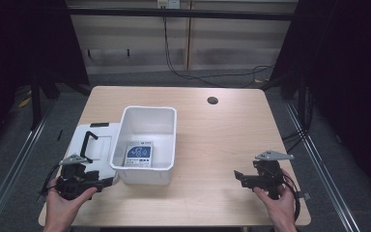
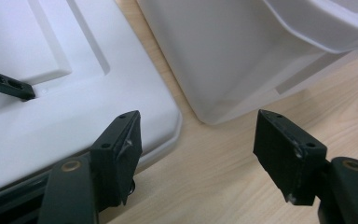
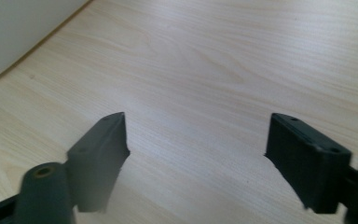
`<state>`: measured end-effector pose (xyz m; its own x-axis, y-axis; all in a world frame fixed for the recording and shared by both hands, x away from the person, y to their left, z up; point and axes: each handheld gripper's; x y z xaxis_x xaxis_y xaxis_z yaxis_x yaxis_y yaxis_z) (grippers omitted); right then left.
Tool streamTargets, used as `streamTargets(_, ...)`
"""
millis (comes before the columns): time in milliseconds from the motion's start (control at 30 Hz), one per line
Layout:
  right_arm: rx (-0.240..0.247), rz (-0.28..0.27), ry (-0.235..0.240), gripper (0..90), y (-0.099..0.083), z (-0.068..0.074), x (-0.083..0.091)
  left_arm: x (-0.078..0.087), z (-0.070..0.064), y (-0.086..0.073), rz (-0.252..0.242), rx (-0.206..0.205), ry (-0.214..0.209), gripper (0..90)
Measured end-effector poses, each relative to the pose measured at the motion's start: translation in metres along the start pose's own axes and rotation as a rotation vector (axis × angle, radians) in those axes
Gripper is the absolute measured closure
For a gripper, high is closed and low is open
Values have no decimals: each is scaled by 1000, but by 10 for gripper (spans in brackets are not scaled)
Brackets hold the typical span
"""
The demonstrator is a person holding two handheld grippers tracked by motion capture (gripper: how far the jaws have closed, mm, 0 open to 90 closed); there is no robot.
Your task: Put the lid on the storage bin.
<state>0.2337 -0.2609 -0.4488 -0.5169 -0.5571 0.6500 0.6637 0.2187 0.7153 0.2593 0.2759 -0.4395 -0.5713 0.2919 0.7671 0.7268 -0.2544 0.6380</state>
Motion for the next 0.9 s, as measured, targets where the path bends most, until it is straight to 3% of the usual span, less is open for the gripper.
streamTargets(167, 68, -64, -50, 221, -3, 9, 5, -2, 4, 0, 14, 0, 5, 323)
streamTargets(200, 65, -91, -31, 245, -4, 11, 7, -2, 6, 0, 20, 7, 1, 323)
streamTargets(267, 66, -96, -13, 248, -5, 11, 9, -2, 7, 0, 20, 18, 3, 323)
streamTargets(567, 48, -122, 12, 256, -7, 17, 10, -6, 4, 3, 74, -16, -6, 323)
streamTargets(667, 47, -129, 40, 305, -7, 19, 12, -4, 5, 3, 108, -17, 1, 302)
streamTargets(767, 56, -125, 30, 300, -8, 22, 13, 0, 7, 4, 110, 3, -4, 329)
streamTargets(900, 69, -137, -12, 289, -9, 25, 13, 13, 15, 12, 35, 65, -4, 366)
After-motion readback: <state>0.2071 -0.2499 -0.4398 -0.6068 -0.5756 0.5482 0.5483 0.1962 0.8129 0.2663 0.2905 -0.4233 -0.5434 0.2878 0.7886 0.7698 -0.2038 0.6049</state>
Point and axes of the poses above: each handheld gripper's, and its own axes: x roughly backward along the jaws, y roughly out of its top, z roughly to its left, and after that the axes turned 15 degrees about y, right-handed
